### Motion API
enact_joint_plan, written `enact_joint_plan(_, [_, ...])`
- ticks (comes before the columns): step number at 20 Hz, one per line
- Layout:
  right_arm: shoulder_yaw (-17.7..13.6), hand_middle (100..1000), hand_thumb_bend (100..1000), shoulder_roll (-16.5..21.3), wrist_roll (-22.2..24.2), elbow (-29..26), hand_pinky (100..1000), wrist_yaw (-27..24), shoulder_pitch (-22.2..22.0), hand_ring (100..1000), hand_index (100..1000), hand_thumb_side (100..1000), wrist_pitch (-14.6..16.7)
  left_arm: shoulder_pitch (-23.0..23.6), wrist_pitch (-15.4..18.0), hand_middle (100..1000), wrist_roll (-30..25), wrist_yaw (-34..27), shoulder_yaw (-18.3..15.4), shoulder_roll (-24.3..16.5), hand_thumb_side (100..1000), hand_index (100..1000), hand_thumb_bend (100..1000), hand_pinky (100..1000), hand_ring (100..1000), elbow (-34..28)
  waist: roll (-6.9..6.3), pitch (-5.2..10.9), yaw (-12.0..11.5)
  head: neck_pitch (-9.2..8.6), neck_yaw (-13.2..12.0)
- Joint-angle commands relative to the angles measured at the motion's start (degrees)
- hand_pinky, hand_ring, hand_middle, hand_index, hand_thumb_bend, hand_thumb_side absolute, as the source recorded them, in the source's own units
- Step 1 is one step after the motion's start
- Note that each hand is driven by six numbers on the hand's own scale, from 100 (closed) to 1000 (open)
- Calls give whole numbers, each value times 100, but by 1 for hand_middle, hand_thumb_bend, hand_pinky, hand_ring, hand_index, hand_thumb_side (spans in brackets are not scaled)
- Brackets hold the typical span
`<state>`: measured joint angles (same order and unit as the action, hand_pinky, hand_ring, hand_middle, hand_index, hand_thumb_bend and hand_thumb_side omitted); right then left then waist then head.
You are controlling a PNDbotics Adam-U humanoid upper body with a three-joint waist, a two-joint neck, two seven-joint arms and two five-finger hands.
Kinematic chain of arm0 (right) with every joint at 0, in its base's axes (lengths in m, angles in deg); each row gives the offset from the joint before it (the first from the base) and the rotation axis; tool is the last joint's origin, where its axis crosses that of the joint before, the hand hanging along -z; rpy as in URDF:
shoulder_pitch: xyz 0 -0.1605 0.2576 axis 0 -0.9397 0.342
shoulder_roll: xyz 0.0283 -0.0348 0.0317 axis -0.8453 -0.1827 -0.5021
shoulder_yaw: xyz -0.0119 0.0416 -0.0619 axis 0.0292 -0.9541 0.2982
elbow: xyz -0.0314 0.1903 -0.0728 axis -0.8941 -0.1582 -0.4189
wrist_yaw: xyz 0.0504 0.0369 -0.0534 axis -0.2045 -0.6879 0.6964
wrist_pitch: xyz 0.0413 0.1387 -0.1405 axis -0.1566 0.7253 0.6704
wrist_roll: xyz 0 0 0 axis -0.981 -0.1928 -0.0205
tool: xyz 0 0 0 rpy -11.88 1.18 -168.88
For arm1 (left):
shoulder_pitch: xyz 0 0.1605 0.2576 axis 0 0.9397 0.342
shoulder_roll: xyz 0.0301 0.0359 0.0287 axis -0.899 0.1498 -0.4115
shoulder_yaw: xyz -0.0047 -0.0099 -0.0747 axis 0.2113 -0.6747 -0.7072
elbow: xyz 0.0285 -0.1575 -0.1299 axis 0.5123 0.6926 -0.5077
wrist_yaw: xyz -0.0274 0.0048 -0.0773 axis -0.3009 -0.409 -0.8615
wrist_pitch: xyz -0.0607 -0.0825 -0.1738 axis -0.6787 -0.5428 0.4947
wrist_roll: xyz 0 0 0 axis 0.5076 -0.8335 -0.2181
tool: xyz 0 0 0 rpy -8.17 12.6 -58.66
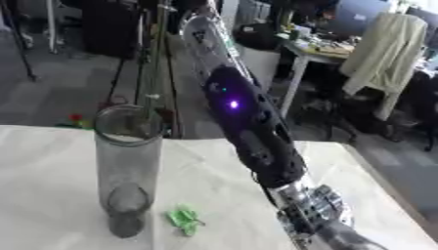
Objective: Arrange flowers into the vase.
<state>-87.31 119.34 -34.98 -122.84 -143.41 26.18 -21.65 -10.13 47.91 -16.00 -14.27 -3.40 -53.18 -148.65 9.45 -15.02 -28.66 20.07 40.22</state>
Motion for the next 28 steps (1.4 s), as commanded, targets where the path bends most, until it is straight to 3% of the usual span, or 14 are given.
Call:
enact_joint_plan(1, [-99,100,100,160,12,-66,100,-63,76,100,100,692,75,-110,-22,841,-10,-19,25,2,914,903,100,806,843,-70,-47,117,-3,-60,57])
enact_joint_plan(12, [-282,100,100,41,183,-206,100,-571,43,100,103,697,212,-176,-3,842,-48,-27,38,78,921,904,100,808,844,-70,-36,-45,-82,-285,177])
enact_joint_plan(24, [-324,100,100,-202,358,-227,100,-411,-47,100,103,699,-127,-225,9,842,-54,5,44,123,926,904,100,810,845,-70,-7,-189,-135,-346,175])
enact_joint_plan(28, [-379,100,100,-232,469,-237,100,-471,-47,100,105,699,-70,-245,16,842,-66,4,52,137,930,904,100,810,844,-70,14,-227,-165,-376,178])
